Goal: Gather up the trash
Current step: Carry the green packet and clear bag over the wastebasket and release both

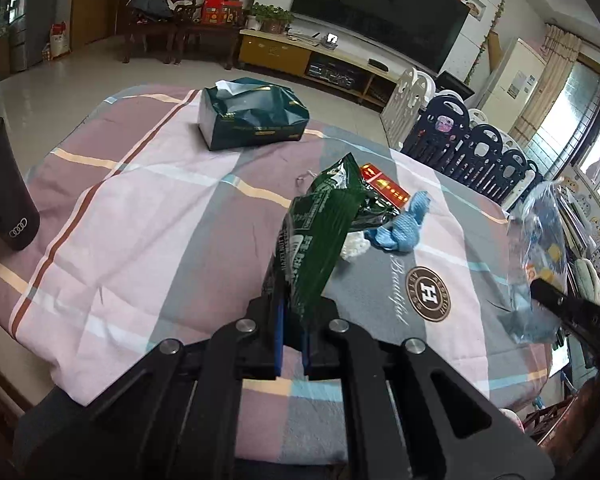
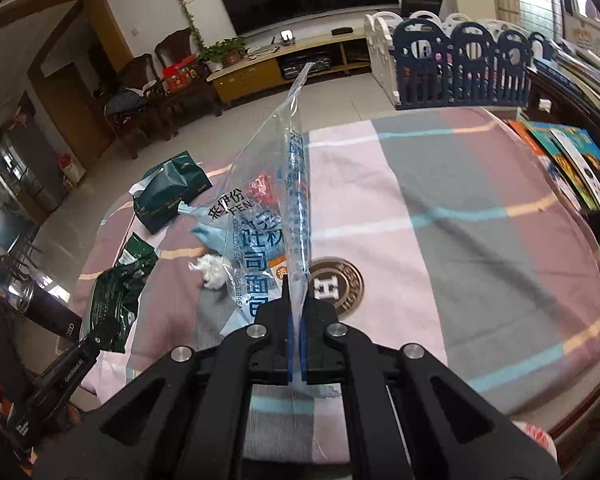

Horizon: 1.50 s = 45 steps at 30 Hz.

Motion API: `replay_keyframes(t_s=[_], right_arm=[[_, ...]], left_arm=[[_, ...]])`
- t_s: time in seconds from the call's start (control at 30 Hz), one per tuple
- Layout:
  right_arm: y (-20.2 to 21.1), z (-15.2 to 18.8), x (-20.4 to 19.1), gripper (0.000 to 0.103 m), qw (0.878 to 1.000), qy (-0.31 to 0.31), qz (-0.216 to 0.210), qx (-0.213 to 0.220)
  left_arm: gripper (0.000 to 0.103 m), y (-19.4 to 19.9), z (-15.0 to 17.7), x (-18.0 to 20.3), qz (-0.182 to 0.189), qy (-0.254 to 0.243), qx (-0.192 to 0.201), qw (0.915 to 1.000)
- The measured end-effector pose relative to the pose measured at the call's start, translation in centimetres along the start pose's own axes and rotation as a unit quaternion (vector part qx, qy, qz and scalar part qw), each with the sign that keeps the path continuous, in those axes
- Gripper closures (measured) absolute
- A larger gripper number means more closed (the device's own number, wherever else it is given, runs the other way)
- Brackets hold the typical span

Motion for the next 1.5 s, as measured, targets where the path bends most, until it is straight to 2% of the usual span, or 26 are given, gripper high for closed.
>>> replay_keyframes(t_s=[0.2,0.37,0.63,1.23,1.37,1.5], right_arm=[[0.8,6.1,3.3,0.1,0.998,-0.05,-0.01,-0.04],[1.7,8.9,4.0,0.1,0.996,-0.063,-0.014,-0.053],[4.4,9.8,2.8,0.1,0.999,-0.039,-0.016,-0.03],[3.2,10.7,2.3,0.1,0.998,-0.038,-0.027,-0.052],[4.9,11.0,3.0,0.1,0.998,-0.036,-0.023,-0.039],[7.5,12.2,5.1,0.1,0.999,-0.037,-0.004,-0.025]], left_arm=[[0.096,2.4,2.3,1.7,0.011,-0.016,0.0,0.9998],[0.096,4.5,3.4,1.9,0.01,-0.023,0.01,0.9996],[0.096,6.1,5.3,2.8,0.012,-0.041,0.009,0.9991],[0.096,5.7,5.9,2.8,0.013,-0.042,0.0,0.999],[0.096,6.1,6.3,3.3,0.021,-0.052,-0.005,0.9984],[0.096,6.2,7.6,5.2,0.048,-0.091,-0.023,0.9945]])
Point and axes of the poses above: each gripper's, at about its wrist camera, not at the fingertips, and y roughly against the way its jaws point, x to its right, z to its underside, the point moved 2 cm from there along -y, roughly the way its jaws point, and after that the axes turned 15 degrees about -x, right-handed, at the moved point
